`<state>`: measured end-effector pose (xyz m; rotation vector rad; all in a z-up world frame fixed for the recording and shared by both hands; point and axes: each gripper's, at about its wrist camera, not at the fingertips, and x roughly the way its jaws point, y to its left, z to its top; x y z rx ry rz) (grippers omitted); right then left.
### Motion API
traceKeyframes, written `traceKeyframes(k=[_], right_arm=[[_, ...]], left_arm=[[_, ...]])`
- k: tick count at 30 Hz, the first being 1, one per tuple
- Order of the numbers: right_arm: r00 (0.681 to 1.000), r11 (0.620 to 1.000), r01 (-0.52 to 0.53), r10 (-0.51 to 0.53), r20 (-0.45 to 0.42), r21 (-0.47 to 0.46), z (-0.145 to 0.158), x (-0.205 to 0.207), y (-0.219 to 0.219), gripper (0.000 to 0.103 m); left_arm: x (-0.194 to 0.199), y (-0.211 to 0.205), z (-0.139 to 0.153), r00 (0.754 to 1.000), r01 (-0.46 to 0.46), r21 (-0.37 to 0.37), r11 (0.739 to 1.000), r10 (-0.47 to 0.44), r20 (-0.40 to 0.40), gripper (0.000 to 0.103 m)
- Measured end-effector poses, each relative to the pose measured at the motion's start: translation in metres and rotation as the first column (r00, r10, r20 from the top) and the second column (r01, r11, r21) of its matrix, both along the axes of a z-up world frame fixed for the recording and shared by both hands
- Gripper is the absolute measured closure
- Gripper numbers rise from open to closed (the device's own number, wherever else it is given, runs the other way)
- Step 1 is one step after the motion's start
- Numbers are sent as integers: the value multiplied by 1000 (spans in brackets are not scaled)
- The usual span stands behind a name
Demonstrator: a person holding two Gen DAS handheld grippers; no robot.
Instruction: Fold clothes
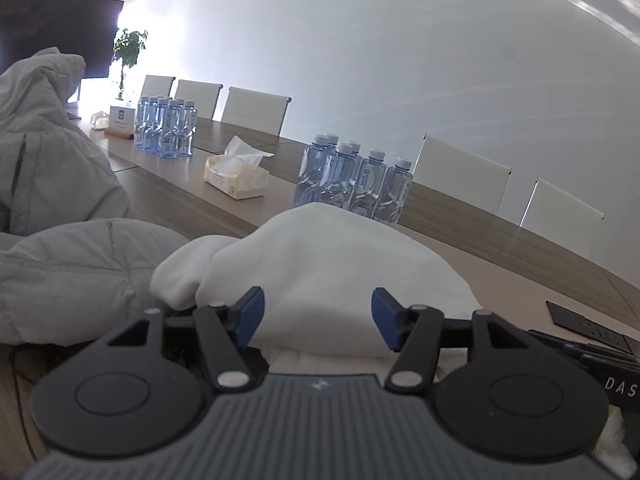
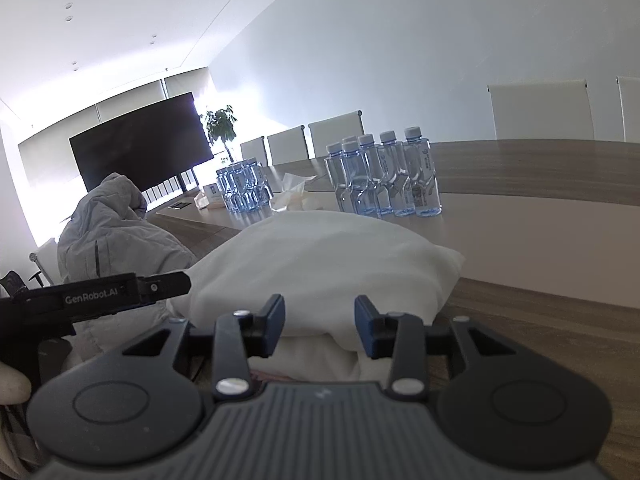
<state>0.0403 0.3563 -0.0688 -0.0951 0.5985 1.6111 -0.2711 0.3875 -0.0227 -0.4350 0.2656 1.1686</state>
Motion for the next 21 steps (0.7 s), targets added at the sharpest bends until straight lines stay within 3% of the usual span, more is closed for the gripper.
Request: traceKeyframes(k=[11,21], right_arm=[[992,998,24,-16,126,-63,27,-16,-120,57],[985,997,22,-8,175,-78,29,-13,-209,51]], left_arm=[[2,-68,-7,991,-116,-62,991,112,-76,42],[38,-137,-17,985,-126,-51,991,119,-126,40]])
